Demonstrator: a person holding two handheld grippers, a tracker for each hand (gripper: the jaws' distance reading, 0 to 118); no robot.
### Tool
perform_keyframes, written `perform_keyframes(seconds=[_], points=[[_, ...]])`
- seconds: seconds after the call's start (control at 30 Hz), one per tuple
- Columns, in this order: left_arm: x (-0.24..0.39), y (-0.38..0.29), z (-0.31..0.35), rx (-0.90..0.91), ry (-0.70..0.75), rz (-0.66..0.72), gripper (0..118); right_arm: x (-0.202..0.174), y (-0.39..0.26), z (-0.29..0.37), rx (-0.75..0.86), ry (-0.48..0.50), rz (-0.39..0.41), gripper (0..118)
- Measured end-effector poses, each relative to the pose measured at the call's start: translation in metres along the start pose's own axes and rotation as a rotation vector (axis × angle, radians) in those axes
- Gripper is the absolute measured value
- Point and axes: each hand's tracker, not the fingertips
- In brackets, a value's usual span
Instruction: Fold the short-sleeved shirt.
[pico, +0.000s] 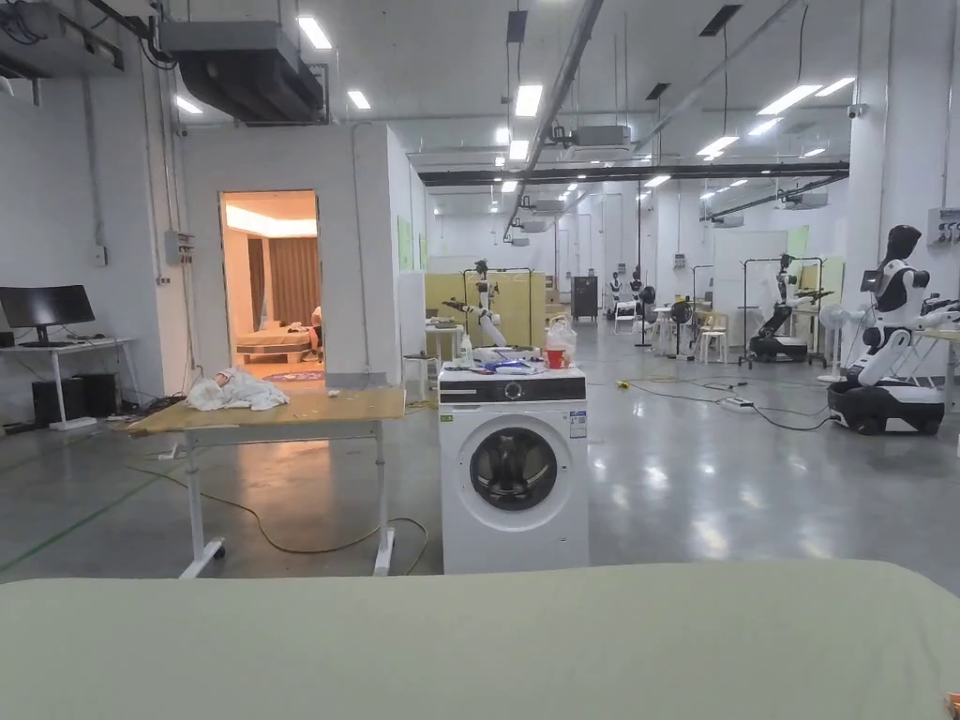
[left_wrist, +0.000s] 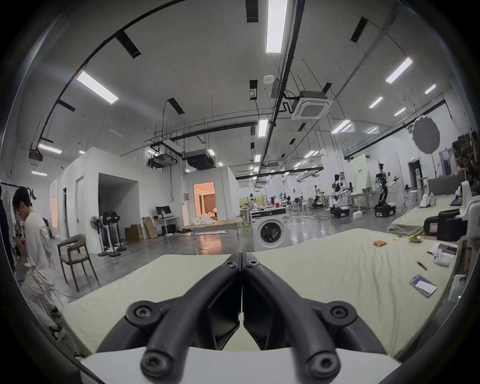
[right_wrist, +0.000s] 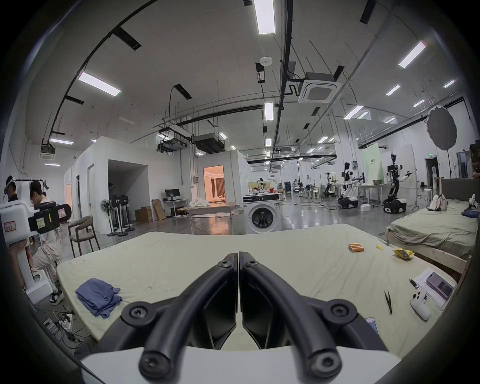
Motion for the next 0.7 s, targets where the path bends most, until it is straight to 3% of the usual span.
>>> perform_keyframes(seconds=[0.1,0.17,0.2,0.27,0.3,0.33,0.4,0.5,0.7], points=[[-0.009,0.001,0.001,0.002,-0.039,0.065,0,0.000,0.000,-0.002,-0.002,0.013,-0.006,2],[-0.007,0.001,0.000,0.002,-0.033,0.053,4,-0.001,0.000,-0.003,-0.002,0.011,-0.007,11],[-0.007,0.002,-0.002,0.003,-0.021,0.045,12,-0.002,0.001,-0.004,0.000,0.012,-0.007,23],[-0.009,0.005,-0.005,0.007,-0.011,0.036,40,-0.004,0.003,-0.006,0.001,0.008,-0.005,56],[-0.010,0.006,-0.005,0.011,-0.008,0.041,70,-0.005,0.005,-0.007,-0.001,0.006,0.001,76],[-0.012,0.008,-0.005,0.018,-0.003,0.053,90,-0.007,0.007,-0.007,0.003,0.004,0.009,89],[-0.016,0.011,-0.003,0.040,-0.003,0.080,113,-0.009,0.010,-0.007,0.026,-0.004,0.020,107],[-0.019,0.012,0.001,0.064,-0.015,0.071,117,-0.008,0.011,-0.007,0.049,-0.003,0.024,118],[-0.017,0.011,0.006,0.070,-0.022,0.058,118,-0.008,0.013,-0.011,0.054,-0.017,0.007,118]])
